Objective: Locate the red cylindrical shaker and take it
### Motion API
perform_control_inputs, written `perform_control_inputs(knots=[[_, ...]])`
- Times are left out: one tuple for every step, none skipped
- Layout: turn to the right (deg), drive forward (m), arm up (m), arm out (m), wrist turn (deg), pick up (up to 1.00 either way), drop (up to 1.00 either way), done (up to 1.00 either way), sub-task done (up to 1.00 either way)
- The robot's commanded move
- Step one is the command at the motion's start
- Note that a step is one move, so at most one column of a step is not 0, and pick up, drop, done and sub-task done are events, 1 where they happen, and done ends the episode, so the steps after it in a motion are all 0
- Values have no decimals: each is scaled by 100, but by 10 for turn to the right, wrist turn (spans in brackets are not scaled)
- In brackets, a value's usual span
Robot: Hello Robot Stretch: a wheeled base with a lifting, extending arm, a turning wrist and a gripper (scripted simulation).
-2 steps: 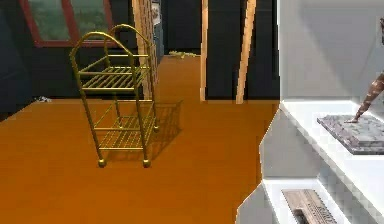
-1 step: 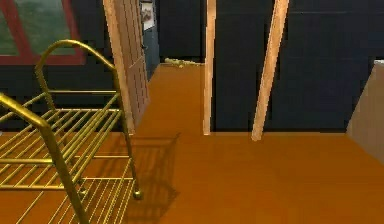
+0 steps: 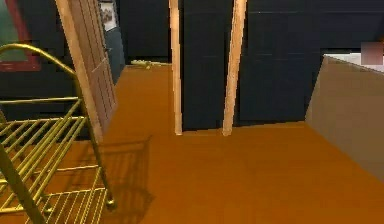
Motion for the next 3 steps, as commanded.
perform_control_inputs(knots=[[0, 30, 0, 0, 0, 0, 0, 0, 0], [450, 0, 0, 0, 0, 0, 0, 0, 0], [60, 0, 0, 0, 0, 0, 0, 0, 0]])
